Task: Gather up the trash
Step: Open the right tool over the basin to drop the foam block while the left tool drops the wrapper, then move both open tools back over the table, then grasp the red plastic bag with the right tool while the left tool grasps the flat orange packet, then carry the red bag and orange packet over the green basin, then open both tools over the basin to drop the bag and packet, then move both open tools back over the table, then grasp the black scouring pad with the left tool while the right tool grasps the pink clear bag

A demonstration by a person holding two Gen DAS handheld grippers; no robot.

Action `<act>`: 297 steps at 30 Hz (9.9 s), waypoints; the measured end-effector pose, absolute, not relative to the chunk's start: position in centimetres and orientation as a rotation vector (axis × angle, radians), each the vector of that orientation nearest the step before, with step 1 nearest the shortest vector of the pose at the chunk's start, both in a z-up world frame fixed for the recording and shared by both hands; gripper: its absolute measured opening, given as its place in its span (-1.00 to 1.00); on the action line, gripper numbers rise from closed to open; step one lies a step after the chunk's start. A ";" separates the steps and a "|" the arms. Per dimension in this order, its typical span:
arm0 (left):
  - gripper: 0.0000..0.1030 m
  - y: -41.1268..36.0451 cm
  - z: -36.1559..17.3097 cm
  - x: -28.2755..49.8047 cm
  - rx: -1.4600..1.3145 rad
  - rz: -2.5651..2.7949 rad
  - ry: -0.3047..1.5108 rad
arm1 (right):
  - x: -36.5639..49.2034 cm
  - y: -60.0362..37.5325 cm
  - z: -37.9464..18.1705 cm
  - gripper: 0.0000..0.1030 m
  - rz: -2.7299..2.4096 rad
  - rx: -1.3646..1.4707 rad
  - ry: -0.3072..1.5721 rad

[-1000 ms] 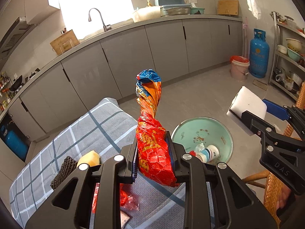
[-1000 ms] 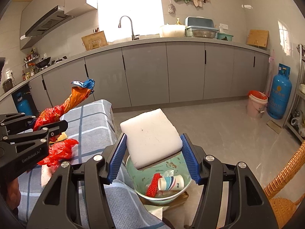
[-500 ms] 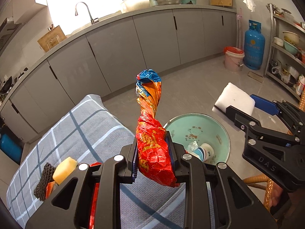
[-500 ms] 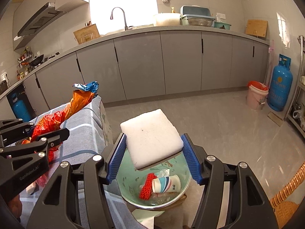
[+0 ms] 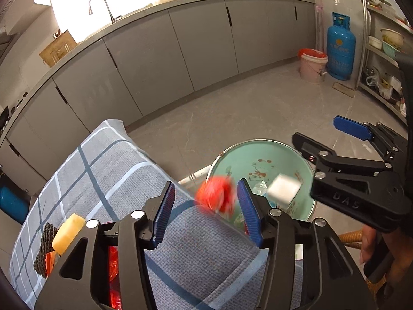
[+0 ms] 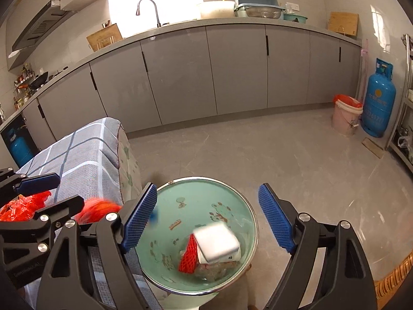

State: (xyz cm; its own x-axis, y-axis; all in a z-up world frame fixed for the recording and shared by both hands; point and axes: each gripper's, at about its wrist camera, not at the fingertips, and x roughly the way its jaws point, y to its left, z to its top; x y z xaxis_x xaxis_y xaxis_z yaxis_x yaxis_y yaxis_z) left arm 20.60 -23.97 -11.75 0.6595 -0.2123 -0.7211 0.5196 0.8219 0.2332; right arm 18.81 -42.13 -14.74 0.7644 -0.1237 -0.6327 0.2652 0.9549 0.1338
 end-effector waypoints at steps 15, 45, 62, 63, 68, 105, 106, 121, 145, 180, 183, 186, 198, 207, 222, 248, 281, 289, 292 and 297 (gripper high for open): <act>0.48 -19.7 -8.5 17.0 0.405 -0.355 0.690 | 15.4 -39.6 -12.3 0.65 -0.199 0.267 0.653; 0.48 0.0 -7.8 13.8 0.271 -0.046 0.738 | 16.0 -24.9 -9.0 0.65 0.038 0.129 0.690; 0.65 5.5 -11.5 16.8 0.217 -0.015 0.783 | 19.5 -16.4 -9.2 0.66 0.162 0.070 0.723; 0.65 5.2 -11.7 16.8 0.219 -0.019 0.785 | 19.7 -16.2 -9.4 0.66 0.162 0.070 0.728; 0.57 5.0 -12.3 16.9 0.214 -0.051 0.795 | 20.1 -16.0 -10.6 0.63 0.184 0.083 0.775; -0.95 2.1 -5.9 10.4 0.283 -0.096 0.641 | 14.6 -17.8 -6.1 -0.66 0.258 0.108 0.647; -0.95 2.0 -5.7 10.3 0.283 -0.096 0.636 | 14.5 -17.9 -5.9 -0.66 0.257 0.108 0.641; -0.95 -2.5 -3.0 9.6 0.334 -0.167 0.559 | 12.6 -21.8 -4.6 -0.66 0.200 0.146 0.588; -0.95 -11.0 -2.0 11.6 0.395 -0.324 0.489 | 11.9 -28.9 -4.4 -0.65 0.047 0.195 0.556; -0.95 -21.7 -6.9 15.4 0.487 -0.509 0.565 | 14.4 -37.6 -8.6 -0.64 -0.083 0.257 0.608; -0.95 -22.3 -7.5 15.9 0.492 -0.519 0.575 | 15.0 -38.1 -9.3 -0.63 -0.085 0.260 0.620; -0.95 -23.0 -8.2 16.3 0.495 -0.527 0.590 | 15.5 -38.5 -9.9 -0.62 -0.090 0.264 0.631; -0.95 -24.9 -11.2 18.2 0.517 -0.539 0.650 | 18.2 -40.1 -12.9 -0.60 -0.088 0.291 0.670; -0.15 -24.9 -12.2 18.5 0.530 -0.532 0.656 | 18.8 -40.8 -13.6 0.10 -0.120 0.317 0.649; 0.40 -22.7 -10.3 17.0 0.490 -0.488 0.641 | 16.0 -40.6 -12.2 0.39 -0.173 0.341 0.625; 0.49 -9.6 -9.5 11.9 0.419 -0.286 0.699 | 14.3 -30.7 -9.0 0.47 -0.002 0.265 0.638; 0.68 16.4 -12.4 27.0 0.177 0.225 0.761 | 18.3 -15.0 -11.9 0.64 0.199 0.048 0.775; -0.72 16.3 -13.8 27.3 0.123 0.153 0.831 | 18.5 -15.5 -12.2 0.64 0.199 0.058 0.784; -0.76 15.8 -13.1 26.1 0.131 0.146 0.818 | 18.3 -15.6 -12.2 0.64 0.207 0.062 0.781; -0.76 13.6 -10.9 22.6 0.139 0.109 0.773 | 18.1 -15.9 -12.4 0.63 0.224 0.075 0.787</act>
State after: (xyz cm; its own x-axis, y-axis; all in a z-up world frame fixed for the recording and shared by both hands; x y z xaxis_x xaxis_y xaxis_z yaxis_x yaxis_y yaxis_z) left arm 22.61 13.64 -10.89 0.7112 0.1485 -0.6871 -0.0468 0.9853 0.1644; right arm 18.13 -15.90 -12.42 0.6835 0.2278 -0.6935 -0.1719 0.9736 0.1505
